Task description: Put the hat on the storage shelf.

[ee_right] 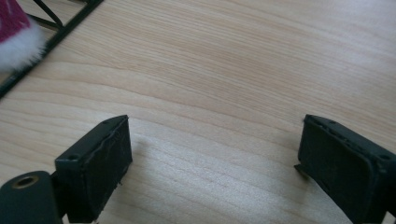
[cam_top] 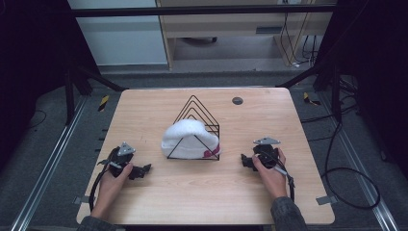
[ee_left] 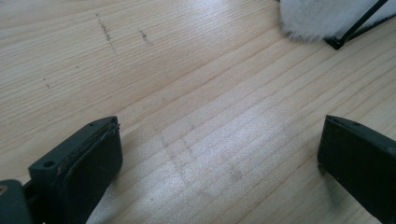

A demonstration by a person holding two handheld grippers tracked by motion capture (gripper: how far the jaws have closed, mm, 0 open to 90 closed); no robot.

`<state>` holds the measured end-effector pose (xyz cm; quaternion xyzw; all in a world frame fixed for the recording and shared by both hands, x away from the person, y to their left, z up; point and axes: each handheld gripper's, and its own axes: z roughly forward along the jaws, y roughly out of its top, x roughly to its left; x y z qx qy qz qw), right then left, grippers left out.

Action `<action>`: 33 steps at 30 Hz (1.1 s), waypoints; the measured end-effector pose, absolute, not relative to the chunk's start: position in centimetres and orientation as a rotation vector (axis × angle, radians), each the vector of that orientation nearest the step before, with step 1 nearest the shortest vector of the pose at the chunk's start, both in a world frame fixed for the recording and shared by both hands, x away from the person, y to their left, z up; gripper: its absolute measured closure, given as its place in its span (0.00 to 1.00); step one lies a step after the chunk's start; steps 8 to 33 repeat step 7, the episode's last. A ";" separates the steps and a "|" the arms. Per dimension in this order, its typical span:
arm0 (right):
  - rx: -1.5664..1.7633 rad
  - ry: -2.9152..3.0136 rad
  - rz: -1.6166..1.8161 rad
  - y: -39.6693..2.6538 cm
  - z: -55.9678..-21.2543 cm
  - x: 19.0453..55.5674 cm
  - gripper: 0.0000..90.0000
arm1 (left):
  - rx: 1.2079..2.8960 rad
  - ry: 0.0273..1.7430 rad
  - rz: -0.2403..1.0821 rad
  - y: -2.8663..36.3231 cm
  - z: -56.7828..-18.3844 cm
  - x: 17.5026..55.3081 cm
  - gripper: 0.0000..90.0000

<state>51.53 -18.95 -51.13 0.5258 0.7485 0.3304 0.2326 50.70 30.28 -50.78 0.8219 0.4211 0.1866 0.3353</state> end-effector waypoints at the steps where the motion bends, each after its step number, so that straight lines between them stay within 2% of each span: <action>1: 1.442 2.055 0.904 -19.0 -51.2 51.4 0.10 | 2.144 1.098 0.487 30.3 -50.8 50.7 0.00; 33: 1.461 2.040 0.905 -18.9 -51.1 50.9 0.10 | 2.143 1.098 0.487 30.3 -50.8 50.6 0.00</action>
